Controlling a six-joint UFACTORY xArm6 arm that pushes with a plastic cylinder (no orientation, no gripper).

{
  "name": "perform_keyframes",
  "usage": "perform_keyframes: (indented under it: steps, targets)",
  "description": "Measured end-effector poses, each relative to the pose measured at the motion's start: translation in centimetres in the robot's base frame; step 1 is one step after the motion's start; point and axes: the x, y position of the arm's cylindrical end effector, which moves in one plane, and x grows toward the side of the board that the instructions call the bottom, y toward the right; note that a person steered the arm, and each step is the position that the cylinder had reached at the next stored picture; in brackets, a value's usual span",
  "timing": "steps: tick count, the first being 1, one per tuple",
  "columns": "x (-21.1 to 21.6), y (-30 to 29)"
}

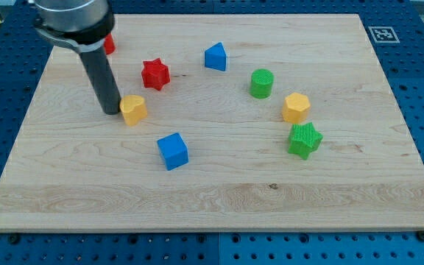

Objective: Slide the red star to the center

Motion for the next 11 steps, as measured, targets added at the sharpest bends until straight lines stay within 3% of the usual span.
perform_keyframes:
  steps: [4,6,8,11]
  targets:
    - [1.1,1.3]
    - [-6.3,-0.7]
    - [-7.1,-0.3]
    - [-7.1,5.6]
